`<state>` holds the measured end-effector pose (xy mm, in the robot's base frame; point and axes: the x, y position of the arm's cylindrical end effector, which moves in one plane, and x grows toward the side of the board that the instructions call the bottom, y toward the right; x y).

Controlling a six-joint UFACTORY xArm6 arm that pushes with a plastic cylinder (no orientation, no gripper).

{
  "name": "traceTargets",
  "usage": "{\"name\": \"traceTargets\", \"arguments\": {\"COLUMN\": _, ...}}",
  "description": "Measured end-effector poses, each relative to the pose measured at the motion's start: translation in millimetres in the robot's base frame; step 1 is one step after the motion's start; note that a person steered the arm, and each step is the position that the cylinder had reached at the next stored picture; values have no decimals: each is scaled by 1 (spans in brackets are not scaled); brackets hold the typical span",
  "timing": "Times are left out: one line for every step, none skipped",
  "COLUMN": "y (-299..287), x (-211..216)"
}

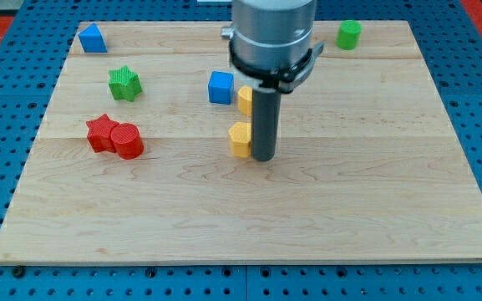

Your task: Push the red circle to the bottom right of the green star

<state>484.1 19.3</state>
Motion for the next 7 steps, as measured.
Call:
{"name": "traceTargets", "arguments": {"y": -1, "x": 1}}
{"name": "traceTargets", "arguments": {"y": -29, "x": 27}}
{"name": "traceTargets", "arguments": {"y": -102, "x": 41}}
{"name": "traceTargets", "arguments": {"y": -132, "x": 1}}
{"name": "traceTargets", "arguments": {"y": -148, "x": -19}}
{"name": "traceTargets", "arguments": {"y": -154, "x": 12}}
{"name": "traceTargets", "arguments": {"y": -181, "x": -13}}
